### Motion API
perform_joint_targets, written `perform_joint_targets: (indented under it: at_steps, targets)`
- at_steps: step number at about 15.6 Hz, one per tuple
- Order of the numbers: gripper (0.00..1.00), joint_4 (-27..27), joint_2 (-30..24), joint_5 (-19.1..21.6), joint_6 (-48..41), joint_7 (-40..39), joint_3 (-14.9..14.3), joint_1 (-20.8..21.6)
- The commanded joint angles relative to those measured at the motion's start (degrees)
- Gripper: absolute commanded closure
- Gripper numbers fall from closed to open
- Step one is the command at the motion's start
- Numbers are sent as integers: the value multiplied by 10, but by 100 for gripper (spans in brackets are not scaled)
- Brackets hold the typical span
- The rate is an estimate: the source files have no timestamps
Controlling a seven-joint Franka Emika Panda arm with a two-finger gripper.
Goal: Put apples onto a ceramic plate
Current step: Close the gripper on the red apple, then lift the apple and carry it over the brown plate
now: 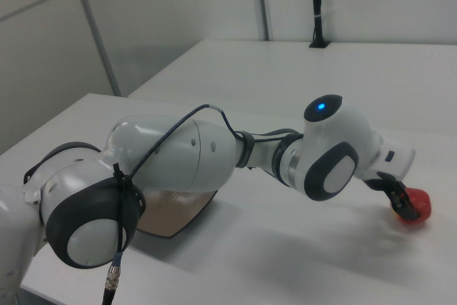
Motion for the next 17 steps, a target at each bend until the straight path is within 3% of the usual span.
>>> perform_joint_targets:
  at_steps: [1, 8, 12, 14, 17]
  targets:
    - [29, -35, -49, -23, 10, 10, 20, -11]
    - [29, -132, -155, -30, 0, 11, 78, 4]
    - [29, -208, -222, -30, -6, 12, 85, 42]
    - [29, -219, -245, -30, -48, 13, 88, 64]
    - [28, -220, -265, -29, -120, 16, 116, 82]
